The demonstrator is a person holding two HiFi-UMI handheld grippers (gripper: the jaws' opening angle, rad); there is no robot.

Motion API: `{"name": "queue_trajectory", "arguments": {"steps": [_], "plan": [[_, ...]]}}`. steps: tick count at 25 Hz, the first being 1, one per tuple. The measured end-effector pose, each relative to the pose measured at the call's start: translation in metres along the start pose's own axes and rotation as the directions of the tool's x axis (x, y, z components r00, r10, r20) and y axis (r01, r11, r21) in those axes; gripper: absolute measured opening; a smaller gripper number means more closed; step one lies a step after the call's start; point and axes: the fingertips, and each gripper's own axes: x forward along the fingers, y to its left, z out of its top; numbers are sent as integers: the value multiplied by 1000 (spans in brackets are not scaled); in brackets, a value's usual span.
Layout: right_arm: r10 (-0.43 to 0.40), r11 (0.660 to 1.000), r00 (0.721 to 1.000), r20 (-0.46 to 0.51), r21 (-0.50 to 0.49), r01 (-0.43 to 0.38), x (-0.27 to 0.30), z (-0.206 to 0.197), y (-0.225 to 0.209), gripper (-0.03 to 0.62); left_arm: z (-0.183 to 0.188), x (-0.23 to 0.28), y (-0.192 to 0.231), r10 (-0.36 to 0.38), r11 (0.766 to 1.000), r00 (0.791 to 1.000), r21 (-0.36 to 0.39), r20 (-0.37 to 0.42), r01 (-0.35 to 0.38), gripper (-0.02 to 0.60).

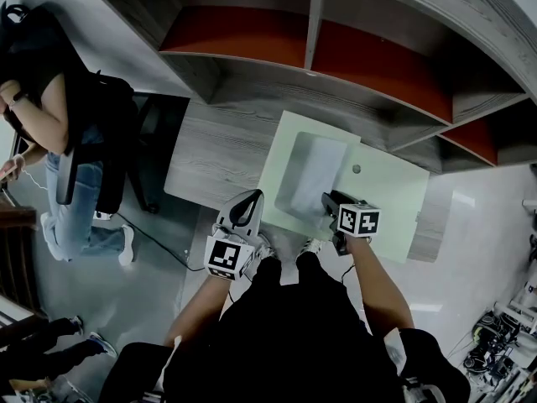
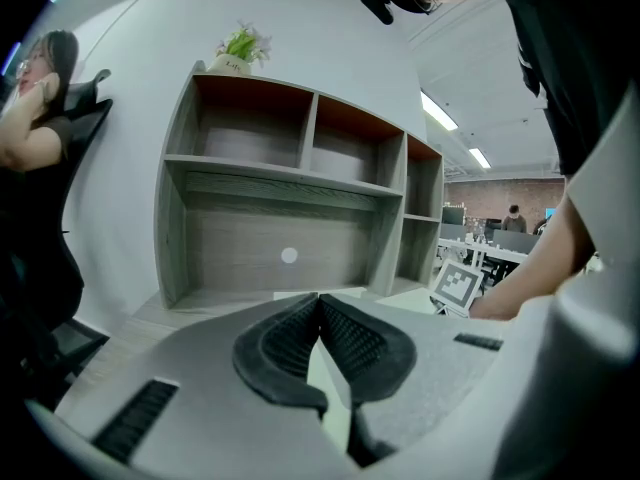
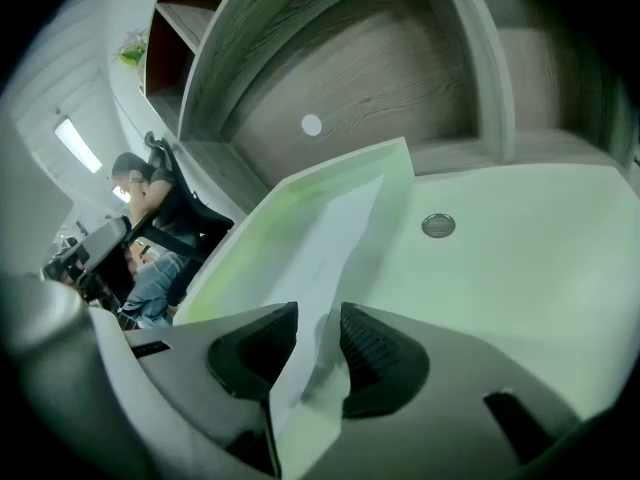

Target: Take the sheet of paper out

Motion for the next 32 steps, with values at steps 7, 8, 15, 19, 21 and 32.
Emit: {"name": "queue_trajectory", "arguments": {"steps": [7,8,15,19,21,32], "plan": [[34,999,999,2,20,-34,12,5,7,150,-2,0,0,0,1000,1000,-3,1,0,6],[38,999,999,0,24,-38,13,5,9,150,-2,0,0,0,1000,1000,-3,1,0,6],[53,998,998,-13,28,-53,23,9,13,101,-1,-3,3,13,1000,1000,-3,4,-13,6],[31,999,999,-37,21,-30,27,9,10,42,-2,-4,2,18,1000,1000,-10,7,-18,6],[29,999,999,-44,27,-28,26,8,9,32,-1,-5,1,18,1000,1000,-8,9,-18,8],[28,999,999,-17,47,-27,13,7,6,25,5,-9,-13,3,1000,1000,26,20,-3,7]]}}
